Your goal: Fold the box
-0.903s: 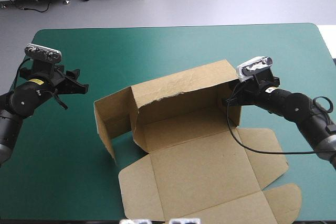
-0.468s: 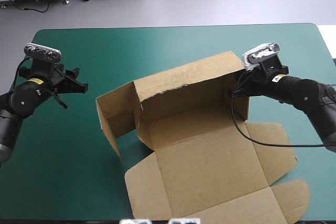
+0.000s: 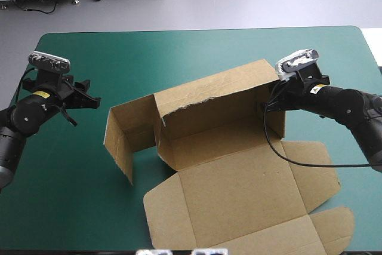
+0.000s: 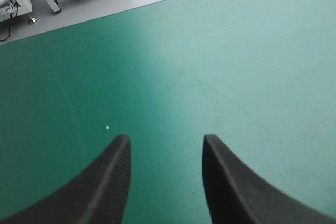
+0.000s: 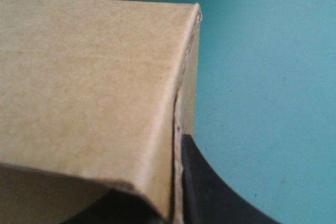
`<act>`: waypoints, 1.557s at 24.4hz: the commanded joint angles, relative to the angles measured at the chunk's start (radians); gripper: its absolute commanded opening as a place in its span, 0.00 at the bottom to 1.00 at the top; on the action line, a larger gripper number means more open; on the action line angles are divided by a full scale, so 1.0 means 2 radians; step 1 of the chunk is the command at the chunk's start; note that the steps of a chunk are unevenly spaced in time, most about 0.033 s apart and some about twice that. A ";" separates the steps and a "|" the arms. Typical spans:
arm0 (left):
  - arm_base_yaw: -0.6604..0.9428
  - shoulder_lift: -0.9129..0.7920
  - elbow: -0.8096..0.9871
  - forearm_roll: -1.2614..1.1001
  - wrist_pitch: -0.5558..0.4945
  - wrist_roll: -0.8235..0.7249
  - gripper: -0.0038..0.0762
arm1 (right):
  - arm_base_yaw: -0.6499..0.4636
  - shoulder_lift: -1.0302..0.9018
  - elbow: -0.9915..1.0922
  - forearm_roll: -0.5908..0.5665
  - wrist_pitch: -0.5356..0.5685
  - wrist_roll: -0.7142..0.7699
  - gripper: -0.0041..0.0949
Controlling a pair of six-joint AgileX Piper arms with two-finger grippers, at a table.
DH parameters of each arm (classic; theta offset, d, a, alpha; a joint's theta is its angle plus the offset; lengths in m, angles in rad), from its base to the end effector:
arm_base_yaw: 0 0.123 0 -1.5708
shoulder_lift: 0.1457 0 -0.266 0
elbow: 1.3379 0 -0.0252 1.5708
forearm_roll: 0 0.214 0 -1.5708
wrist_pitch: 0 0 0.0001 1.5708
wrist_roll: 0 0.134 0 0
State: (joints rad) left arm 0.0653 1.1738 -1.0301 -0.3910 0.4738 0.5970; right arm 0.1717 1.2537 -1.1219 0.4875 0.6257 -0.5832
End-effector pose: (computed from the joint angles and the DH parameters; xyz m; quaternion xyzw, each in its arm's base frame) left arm 0.2657 -0.0060 0.3305 0.1214 0.8491 0.0046 0.5141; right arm 0.2646 0.0832 0.3266 -0.2155 0.8545 0.1216 0.4568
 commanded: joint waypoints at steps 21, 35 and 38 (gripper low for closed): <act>0.001 -0.165 0.054 -0.001 -0.030 -0.005 0.42 | -0.003 0.214 -0.356 -0.063 0.312 0.102 0.02; 0.001 -0.163 0.054 0.000 -0.034 -0.006 0.42 | -0.003 0.404 -0.428 -0.023 0.312 0.109 0.02; 0.001 -0.161 0.054 0.002 -0.036 -0.006 0.41 | -0.003 0.409 -0.429 -0.006 0.312 0.100 0.08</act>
State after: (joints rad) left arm 0.0696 0.8527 -0.8951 -0.3739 0.4761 0.5944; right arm 0.1653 2.1128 -1.9694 0.4338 1.1572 -0.3681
